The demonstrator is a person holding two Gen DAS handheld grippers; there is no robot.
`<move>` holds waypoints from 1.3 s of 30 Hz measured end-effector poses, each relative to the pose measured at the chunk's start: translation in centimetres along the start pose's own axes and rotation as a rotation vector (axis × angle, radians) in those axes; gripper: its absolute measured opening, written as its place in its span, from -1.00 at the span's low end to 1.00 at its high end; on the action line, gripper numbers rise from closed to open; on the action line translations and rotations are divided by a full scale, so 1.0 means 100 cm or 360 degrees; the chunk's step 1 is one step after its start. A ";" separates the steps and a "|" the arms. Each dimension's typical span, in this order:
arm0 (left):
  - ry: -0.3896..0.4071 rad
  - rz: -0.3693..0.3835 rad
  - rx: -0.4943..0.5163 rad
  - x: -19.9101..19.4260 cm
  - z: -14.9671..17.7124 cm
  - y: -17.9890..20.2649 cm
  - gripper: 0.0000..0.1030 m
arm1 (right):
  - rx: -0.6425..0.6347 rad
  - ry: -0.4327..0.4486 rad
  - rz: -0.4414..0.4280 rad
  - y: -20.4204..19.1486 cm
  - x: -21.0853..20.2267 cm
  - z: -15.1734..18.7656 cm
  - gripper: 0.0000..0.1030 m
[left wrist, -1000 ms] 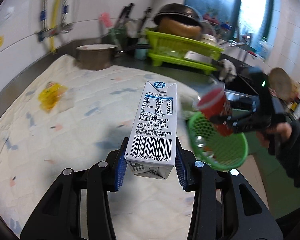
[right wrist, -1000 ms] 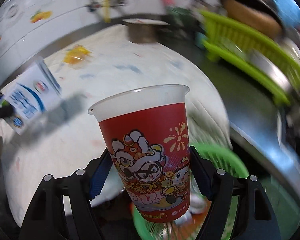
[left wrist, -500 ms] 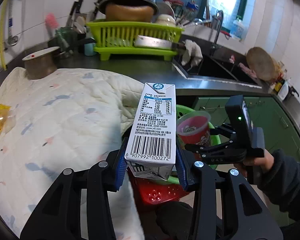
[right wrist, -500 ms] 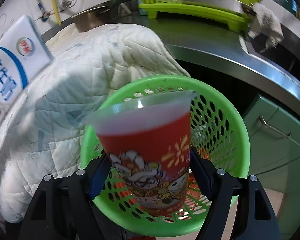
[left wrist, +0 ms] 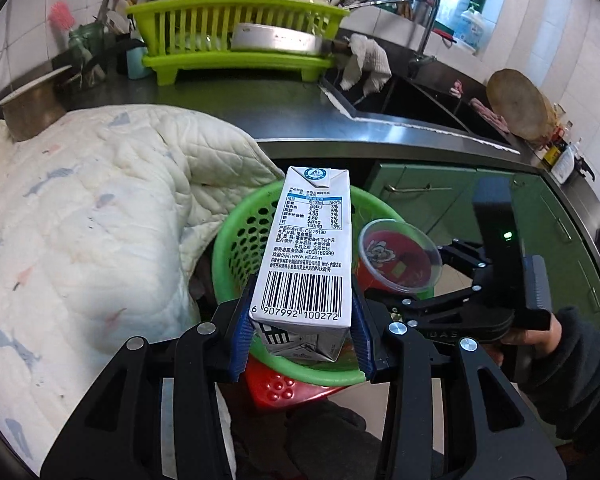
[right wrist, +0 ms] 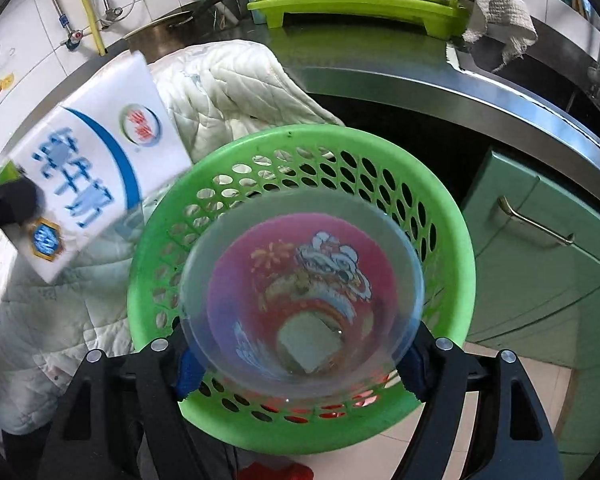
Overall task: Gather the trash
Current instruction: 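Drop the red cup into the basket with the right tool while the left tool drops the carton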
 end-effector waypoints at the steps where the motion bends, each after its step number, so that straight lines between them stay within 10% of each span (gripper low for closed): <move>1: -0.0007 0.0001 0.0000 0.003 0.000 0.000 -0.19 | 0.0001 0.0006 0.0001 0.001 -0.001 0.000 0.46; 21: -0.0234 -0.0053 -0.0043 0.069 0.030 0.006 -0.17 | 0.0055 0.0174 0.0016 0.016 -0.056 0.002 0.58; 39: -0.0173 -0.0083 -0.0043 0.043 0.026 0.005 0.15 | 0.0012 0.0210 -0.0036 -0.003 -0.066 -0.004 0.60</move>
Point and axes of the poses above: each gripper's, at about its wrist camera, not at the fingertips, and x roughly the way its jaws point, y to its right, z to its underside, the point moved 3 cm from there along x, roughly the way its jaws point, and after that the axes turned 11 degrees about y, right-handed, at the moved point
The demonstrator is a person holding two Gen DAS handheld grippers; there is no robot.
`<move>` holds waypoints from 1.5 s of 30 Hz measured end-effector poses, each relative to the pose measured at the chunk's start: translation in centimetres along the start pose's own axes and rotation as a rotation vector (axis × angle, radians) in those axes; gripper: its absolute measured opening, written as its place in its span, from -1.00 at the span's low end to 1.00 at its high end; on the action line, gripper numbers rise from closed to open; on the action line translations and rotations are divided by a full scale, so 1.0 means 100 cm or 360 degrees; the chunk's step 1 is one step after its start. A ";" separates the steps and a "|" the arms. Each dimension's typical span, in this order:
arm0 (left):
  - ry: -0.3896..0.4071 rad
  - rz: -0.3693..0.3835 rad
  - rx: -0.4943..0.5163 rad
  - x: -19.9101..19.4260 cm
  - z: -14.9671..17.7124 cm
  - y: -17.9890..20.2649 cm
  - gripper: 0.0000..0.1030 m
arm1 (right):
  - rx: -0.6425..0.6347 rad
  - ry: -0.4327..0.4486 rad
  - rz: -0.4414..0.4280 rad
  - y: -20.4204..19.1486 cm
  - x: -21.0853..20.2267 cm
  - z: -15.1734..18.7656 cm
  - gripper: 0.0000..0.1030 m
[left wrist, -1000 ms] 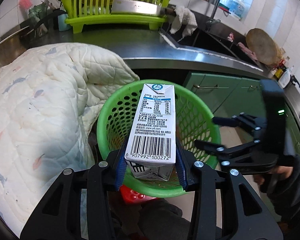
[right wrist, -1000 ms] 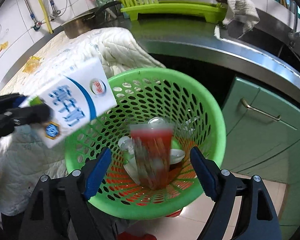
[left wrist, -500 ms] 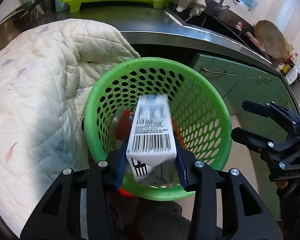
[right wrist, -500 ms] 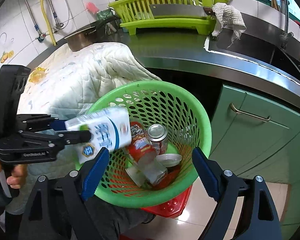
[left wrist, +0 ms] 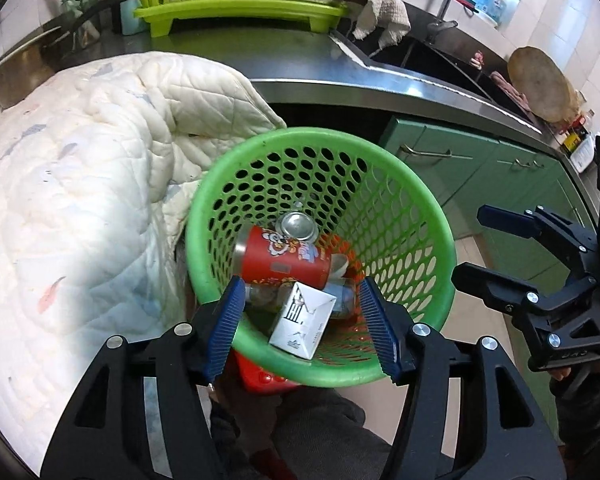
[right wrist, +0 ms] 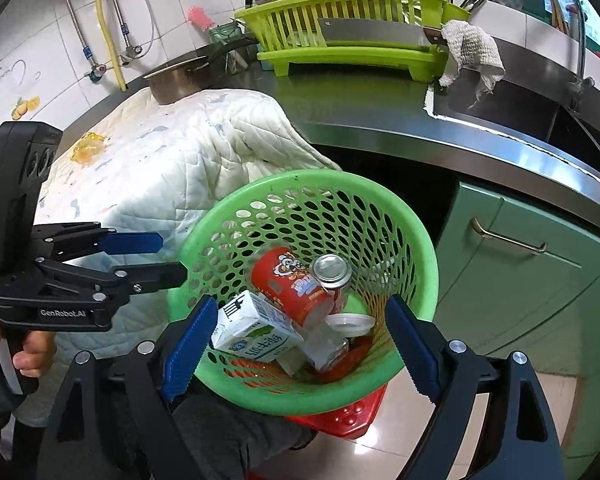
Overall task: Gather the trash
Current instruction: 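Drop the red cup into the basket with the right tool while the left tool drops the carton, then grasp the clear plastic cup with the right tool while the left tool grasps the yellow packet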
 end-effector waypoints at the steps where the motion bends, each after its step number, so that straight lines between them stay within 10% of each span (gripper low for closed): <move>1: 0.0006 -0.0013 -0.0003 -0.003 -0.001 -0.002 0.16 | -0.0005 0.0003 0.0002 -0.001 -0.001 0.000 0.60; 18: 0.0221 -0.0261 -0.0103 -0.095 -0.010 -0.067 0.30 | -0.0136 0.0041 -0.0107 -0.050 0.001 -0.024 0.60; 45: 0.0424 -0.0987 -0.0664 -0.243 0.030 -0.359 0.27 | -0.0386 -0.0025 -0.0551 -0.267 0.111 -0.111 0.61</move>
Point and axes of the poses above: each gripper's, at about its wrist camera, not at the fingertips, and x roughly the way its jaws point, y to its right, z to its underside, the point moved 3 cm from there along x, roughly the way its jaws point, and after that the axes turned 11 degrees about y, right-handed, at the moved point
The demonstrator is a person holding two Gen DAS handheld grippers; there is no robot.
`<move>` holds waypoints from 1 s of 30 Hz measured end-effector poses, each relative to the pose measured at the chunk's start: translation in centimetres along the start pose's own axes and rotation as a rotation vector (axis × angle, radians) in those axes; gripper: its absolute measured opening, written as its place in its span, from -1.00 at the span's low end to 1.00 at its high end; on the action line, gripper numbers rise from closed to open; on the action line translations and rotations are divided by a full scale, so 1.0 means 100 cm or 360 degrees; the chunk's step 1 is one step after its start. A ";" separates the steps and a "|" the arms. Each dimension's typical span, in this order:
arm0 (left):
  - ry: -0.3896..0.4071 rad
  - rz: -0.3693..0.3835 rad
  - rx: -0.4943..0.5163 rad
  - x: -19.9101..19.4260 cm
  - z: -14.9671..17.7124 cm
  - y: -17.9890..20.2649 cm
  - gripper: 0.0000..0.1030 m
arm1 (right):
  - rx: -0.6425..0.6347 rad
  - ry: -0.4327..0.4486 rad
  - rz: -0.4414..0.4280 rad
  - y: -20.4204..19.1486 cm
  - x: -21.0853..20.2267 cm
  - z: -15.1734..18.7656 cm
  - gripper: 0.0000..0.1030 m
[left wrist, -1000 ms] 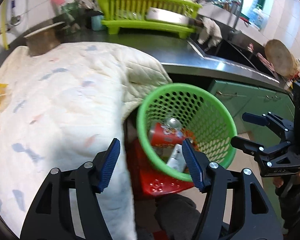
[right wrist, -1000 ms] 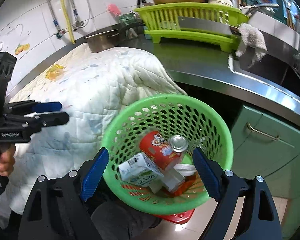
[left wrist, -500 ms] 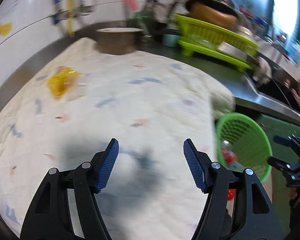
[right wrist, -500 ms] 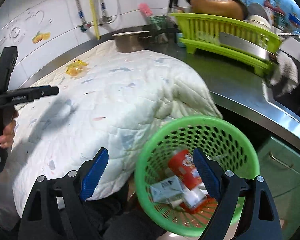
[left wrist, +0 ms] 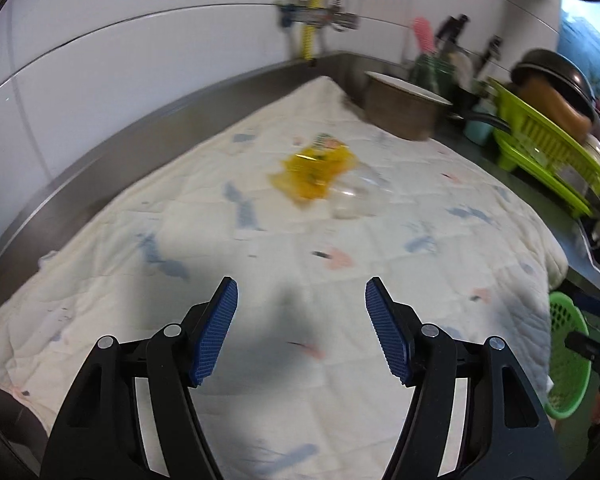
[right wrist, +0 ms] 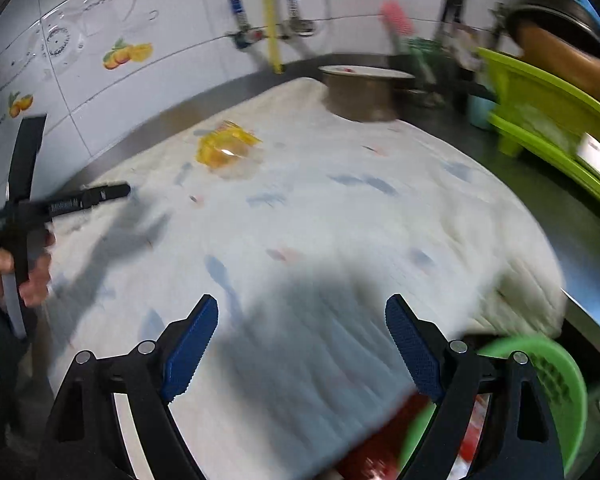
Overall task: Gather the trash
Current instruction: 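Grasp the clear plastic cup with the right tool while the left tool grasps the yellow packet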
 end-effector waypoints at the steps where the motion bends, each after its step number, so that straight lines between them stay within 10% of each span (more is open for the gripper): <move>1: 0.0001 -0.0005 -0.0022 0.001 0.000 -0.007 0.27 | 0.0014 -0.0001 -0.0038 -0.010 0.013 -0.010 0.61; 11: 0.0007 -0.0037 -0.0219 0.009 0.006 -0.067 0.27 | 0.0218 -0.0092 -0.0256 -0.066 0.128 -0.081 0.43; 30: -0.0002 -0.0033 -0.0211 0.026 0.002 -0.080 0.30 | 0.0565 -0.0202 -0.0138 -0.050 0.231 -0.103 0.25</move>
Point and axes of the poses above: each gripper's, at about its wrist camera, not at the fingertips, and x roughly the way its jaws point, y to its right, z to its underside, the point moved 3 cm from there along x, roughly the way its jaws point, and after that the axes turned 11 degrees about y, right-handed, at the moved point
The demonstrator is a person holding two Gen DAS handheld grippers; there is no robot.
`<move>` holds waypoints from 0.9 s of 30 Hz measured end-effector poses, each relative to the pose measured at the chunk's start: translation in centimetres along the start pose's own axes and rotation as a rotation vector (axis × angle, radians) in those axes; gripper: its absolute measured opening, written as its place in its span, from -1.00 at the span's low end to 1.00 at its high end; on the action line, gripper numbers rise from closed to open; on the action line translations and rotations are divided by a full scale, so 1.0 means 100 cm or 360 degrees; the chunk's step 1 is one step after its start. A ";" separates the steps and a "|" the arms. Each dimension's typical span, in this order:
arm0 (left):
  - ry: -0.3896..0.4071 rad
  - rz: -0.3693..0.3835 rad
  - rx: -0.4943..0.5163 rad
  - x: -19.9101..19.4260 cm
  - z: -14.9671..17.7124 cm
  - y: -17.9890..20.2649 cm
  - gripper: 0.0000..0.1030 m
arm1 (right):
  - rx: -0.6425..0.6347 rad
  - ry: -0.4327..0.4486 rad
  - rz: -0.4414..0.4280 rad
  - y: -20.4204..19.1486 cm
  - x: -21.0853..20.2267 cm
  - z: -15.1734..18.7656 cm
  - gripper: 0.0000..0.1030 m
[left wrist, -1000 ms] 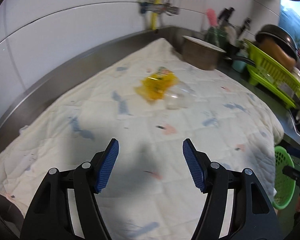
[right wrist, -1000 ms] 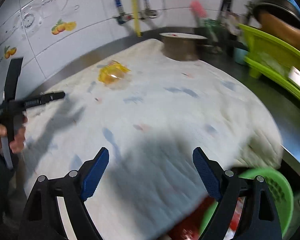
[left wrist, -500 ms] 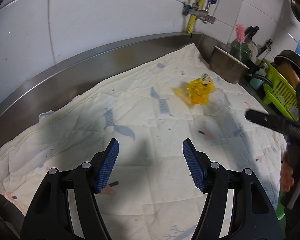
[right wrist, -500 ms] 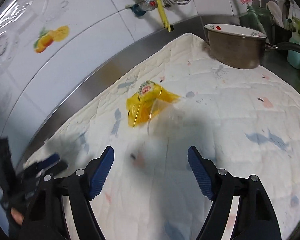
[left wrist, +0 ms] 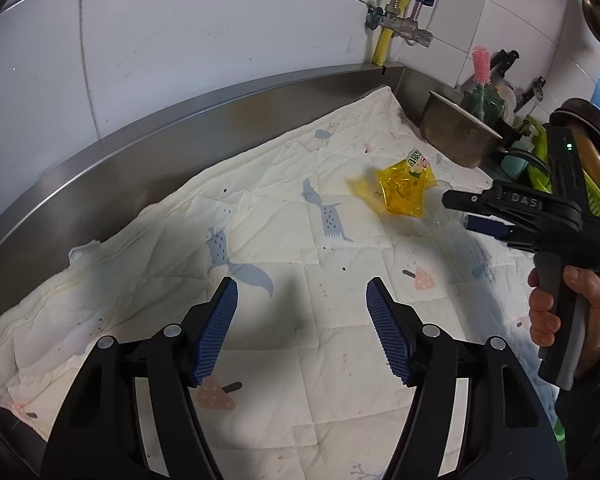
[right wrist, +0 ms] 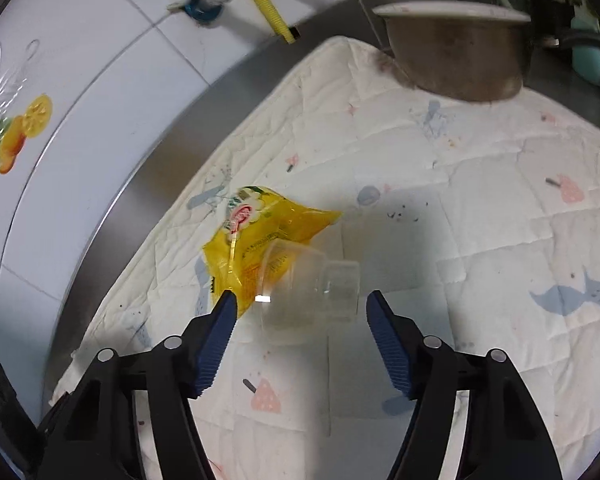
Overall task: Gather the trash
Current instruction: 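Grasp the clear plastic cup with the right tool while the left tool grasps the yellow packet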
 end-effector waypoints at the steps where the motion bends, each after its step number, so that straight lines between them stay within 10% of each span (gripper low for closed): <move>1: 0.0000 0.0002 -0.0002 0.000 -0.001 0.001 0.30 | 0.0025 -0.0004 -0.0013 0.002 0.002 0.000 0.25; 27: 0.0050 0.0133 0.0352 0.055 -0.022 0.096 0.55 | -0.0113 0.0087 -0.0130 0.043 -0.103 0.015 0.00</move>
Point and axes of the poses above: each gripper's, at about its wrist camera, not at the fingertips, and x roughly the way its jaws point, y to its right, z to its underside, the point moved 3 cm from there along x, roughly the way its jaws point, and after that the axes turned 11 degrees about y, right-handed, at the moved point
